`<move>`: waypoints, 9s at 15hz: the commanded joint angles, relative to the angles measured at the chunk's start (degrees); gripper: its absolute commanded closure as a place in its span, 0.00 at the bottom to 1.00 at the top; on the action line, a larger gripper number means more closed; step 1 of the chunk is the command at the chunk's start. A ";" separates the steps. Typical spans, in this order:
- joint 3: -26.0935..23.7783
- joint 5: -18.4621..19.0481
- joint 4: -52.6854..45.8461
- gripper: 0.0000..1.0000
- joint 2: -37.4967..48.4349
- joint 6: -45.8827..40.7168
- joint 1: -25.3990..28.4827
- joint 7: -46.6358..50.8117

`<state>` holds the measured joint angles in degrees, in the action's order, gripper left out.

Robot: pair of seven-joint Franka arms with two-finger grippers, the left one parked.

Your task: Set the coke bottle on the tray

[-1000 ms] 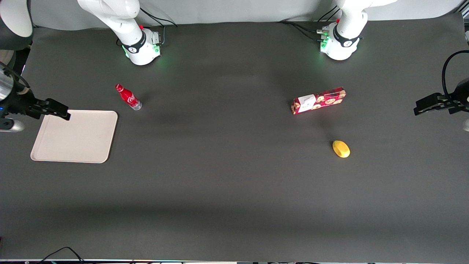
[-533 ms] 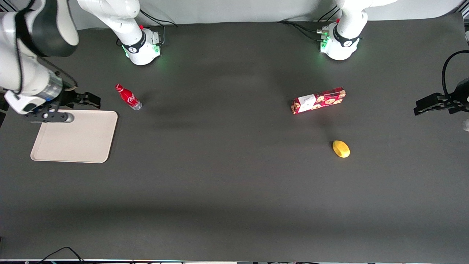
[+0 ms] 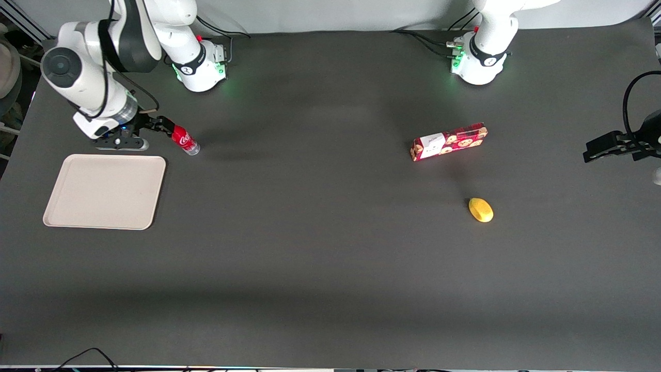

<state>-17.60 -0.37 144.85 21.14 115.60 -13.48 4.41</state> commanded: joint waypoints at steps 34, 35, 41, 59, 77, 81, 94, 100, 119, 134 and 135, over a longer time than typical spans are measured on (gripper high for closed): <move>-2.44 -1.21 15.99 0.74 3.56 10.44 0.12 1.04; -2.44 -1.21 15.99 0.88 3.56 10.44 0.12 1.04; -2.27 -1.21 14.85 1.00 2.59 10.35 0.21 2.01; 4.76 5.55 -36.96 1.00 -13.73 -18.80 -0.93 3.33; 29.73 6.35 -64.79 1.00 -47.23 -13.40 -8.22 -42.98; 29.73 5.30 -60.15 1.00 -49.18 -10.49 -9.72 -43.17; 29.99 6.08 -49.14 1.00 -48.12 -1.87 -11.13 -43.69; 29.90 6.08 -49.14 0.00 -47.25 -1.43 -11.04 -43.87; 16.11 -2.17 -43.63 0.00 -15.28 -17.16 4.69 -8.46; 12.68 -4.03 -41.23 0.00 -9.44 -20.24 4.16 -3.00; 12.68 -3.85 -41.67 0.00 -9.97 -20.24 4.16 -3.00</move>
<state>-4.74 -3.60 103.59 11.91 95.42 -8.88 0.81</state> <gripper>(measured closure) 0.000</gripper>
